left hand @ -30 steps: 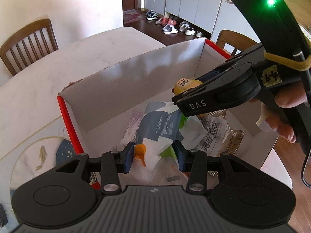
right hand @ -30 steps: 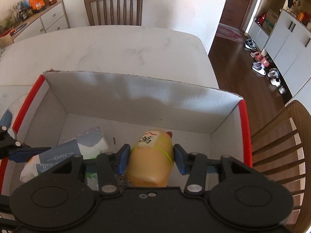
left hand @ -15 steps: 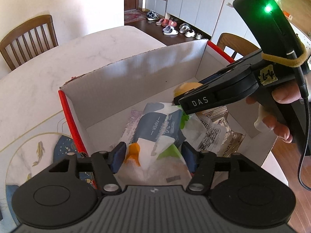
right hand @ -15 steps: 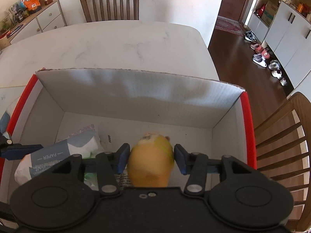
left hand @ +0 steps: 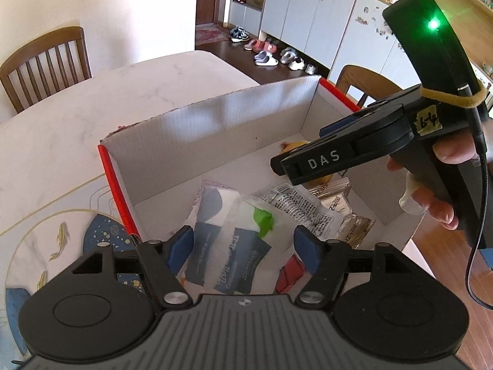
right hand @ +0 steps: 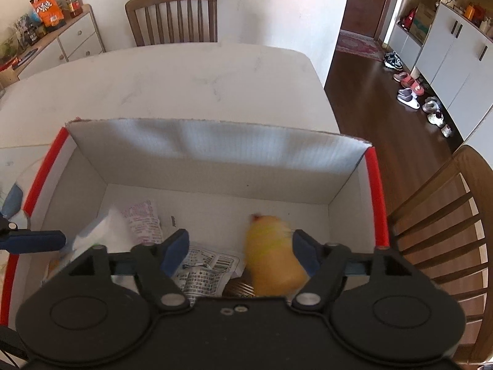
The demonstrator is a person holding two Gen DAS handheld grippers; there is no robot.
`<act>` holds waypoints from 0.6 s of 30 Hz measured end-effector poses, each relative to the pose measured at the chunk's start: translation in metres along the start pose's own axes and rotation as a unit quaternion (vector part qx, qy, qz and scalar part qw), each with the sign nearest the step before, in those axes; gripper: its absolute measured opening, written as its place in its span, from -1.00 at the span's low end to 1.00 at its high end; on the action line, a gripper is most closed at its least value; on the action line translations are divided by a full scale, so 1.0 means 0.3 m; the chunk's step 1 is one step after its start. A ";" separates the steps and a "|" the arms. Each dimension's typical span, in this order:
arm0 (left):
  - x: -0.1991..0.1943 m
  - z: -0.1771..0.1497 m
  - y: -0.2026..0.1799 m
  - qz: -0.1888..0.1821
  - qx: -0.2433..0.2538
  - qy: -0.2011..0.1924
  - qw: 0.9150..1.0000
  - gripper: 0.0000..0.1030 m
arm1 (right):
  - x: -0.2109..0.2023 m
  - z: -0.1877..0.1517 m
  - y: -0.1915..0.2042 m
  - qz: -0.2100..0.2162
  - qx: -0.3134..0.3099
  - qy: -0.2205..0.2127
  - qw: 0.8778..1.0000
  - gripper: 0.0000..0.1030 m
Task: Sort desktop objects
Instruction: 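Open the right tool to drop the bread while the left tool releases the wipes into the box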
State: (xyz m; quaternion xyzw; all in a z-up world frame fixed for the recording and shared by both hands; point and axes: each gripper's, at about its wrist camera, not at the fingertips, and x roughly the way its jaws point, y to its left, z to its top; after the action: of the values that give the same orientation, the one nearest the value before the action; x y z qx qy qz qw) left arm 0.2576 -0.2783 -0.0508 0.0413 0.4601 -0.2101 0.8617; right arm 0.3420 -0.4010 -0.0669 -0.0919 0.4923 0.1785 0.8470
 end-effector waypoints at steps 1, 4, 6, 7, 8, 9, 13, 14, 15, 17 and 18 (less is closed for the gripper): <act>-0.005 -0.001 -0.001 -0.001 0.000 -0.001 1.000 0.38 | -0.008 0.001 -0.002 0.001 0.002 -0.002 1.000 0.49; -0.022 -0.007 -0.006 0.000 -0.001 -0.007 1.000 0.46 | -0.036 0.010 -0.007 0.005 0.004 -0.007 1.000 0.54; -0.042 -0.013 -0.008 -0.004 -0.003 -0.015 1.000 0.49 | -0.055 0.014 -0.010 0.007 0.008 -0.011 1.000 0.55; -0.051 -0.018 -0.007 -0.007 -0.004 -0.018 1.000 0.49 | -0.064 0.015 -0.011 0.010 0.011 -0.014 1.000 0.56; -0.061 -0.021 -0.007 -0.009 -0.004 -0.020 1.000 0.49 | -0.076 0.017 -0.011 0.013 0.015 -0.016 1.000 0.56; -0.069 -0.024 -0.009 -0.011 -0.005 -0.024 1.000 0.49 | -0.085 0.018 -0.011 0.015 0.017 -0.017 1.000 0.57; -0.106 -0.033 -0.007 -0.019 -0.006 -0.035 0.999 0.60 | -0.125 0.015 -0.003 0.020 0.016 -0.022 0.999 0.64; -0.116 -0.036 -0.006 -0.021 -0.006 -0.038 0.999 0.61 | -0.136 0.007 -0.001 0.023 0.016 -0.024 0.999 0.64; -0.125 -0.039 -0.006 -0.022 -0.006 -0.040 0.999 0.61 | -0.145 0.006 0.003 0.025 0.017 -0.025 0.999 0.64; -0.144 -0.045 -0.004 -0.024 -0.006 -0.046 0.999 0.63 | -0.164 0.002 0.010 0.031 0.019 -0.029 0.999 0.66; -0.153 -0.050 -0.007 -0.023 -0.006 -0.050 0.998 0.65 | -0.175 0.000 0.013 0.034 0.020 -0.031 0.999 0.69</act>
State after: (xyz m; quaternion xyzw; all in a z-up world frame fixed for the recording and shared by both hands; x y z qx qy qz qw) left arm 0.2227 -0.2612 -0.0219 0.0152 0.4185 -0.2291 0.8787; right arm 0.3168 -0.4084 -0.0211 -0.0523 0.4718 0.1998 0.8571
